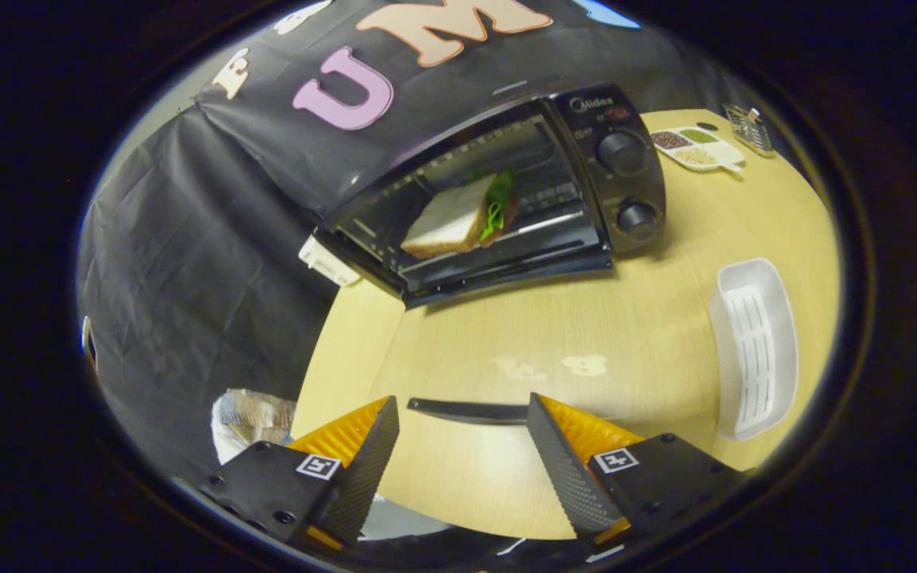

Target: Open the toaster oven, put the food inside, and close the toaster oven door.

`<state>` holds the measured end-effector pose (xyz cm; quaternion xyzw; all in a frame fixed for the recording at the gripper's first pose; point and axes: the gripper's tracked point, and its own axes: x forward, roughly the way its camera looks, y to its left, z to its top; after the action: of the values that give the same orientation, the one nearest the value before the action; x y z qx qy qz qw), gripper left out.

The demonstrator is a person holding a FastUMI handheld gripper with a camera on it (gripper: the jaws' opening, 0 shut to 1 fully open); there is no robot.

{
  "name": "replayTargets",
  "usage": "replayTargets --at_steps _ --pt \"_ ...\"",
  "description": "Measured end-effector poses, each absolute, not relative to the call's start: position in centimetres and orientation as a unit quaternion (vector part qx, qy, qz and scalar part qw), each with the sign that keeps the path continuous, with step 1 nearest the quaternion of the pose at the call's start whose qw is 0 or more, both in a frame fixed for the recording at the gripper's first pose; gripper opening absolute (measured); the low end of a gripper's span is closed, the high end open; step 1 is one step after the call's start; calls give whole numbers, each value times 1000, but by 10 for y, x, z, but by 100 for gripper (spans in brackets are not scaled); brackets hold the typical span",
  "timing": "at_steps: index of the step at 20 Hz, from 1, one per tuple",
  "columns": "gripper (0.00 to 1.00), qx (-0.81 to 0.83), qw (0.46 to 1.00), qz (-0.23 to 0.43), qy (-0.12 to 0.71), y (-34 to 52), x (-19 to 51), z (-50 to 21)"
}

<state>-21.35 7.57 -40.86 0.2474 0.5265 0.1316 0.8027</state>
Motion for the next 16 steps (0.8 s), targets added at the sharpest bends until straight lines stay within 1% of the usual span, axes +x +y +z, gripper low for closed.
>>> replayTargets --at_steps 2,7,10,16 --pt "99 230 795 139 543 73 -224 -416" --pt "99 187 779 131 584 59 -236 -441" --pt "99 173 782 124 586 51 -236 -447" --pt "99 189 796 115 564 47 -223 -438"
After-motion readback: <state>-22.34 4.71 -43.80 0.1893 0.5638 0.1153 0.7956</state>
